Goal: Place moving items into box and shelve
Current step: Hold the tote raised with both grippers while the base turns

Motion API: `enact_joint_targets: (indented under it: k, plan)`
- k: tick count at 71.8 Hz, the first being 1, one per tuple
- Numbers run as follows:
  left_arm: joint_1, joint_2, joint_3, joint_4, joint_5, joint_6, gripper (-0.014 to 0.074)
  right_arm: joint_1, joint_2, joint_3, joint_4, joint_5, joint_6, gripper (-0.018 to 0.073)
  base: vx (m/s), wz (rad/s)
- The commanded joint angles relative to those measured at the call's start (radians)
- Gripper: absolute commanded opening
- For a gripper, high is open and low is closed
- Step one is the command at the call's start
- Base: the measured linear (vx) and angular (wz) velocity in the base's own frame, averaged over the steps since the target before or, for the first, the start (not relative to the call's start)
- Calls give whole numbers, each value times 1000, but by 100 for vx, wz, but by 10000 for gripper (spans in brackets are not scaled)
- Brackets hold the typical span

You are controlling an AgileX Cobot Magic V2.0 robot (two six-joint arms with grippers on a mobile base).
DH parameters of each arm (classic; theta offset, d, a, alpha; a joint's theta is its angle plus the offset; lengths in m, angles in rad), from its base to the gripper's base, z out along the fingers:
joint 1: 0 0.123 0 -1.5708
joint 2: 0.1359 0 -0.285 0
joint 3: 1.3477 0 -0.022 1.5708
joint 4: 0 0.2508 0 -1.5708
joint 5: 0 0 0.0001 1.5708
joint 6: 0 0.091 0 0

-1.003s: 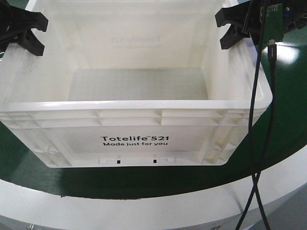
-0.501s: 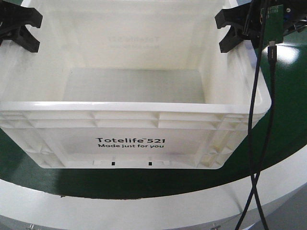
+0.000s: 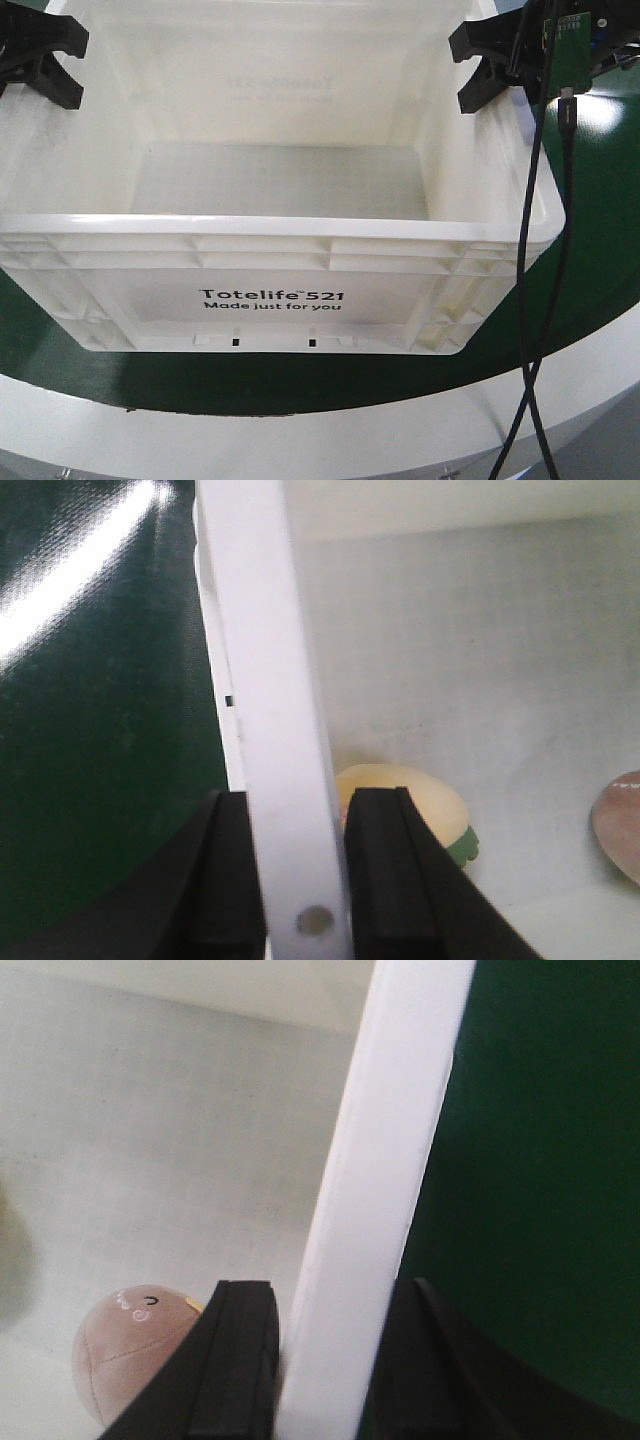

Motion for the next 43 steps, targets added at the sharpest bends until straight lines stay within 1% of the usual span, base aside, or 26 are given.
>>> enact_joint_targets:
  k: [1, 14, 43]
  plan:
    - [-25, -47, -47, -224, -77, -2, -1, 26, -59, -41, 244, -87, -28, -3, 0, 0]
    - [-25, -47, -47, -224, -98, -2, -1, 26, -59, -41, 244, -87, -28, -3, 0, 0]
    - [-25, -47, -47, -224, -95, -2, -1, 26, -59, -41, 272, -87, -27, -3, 0, 0]
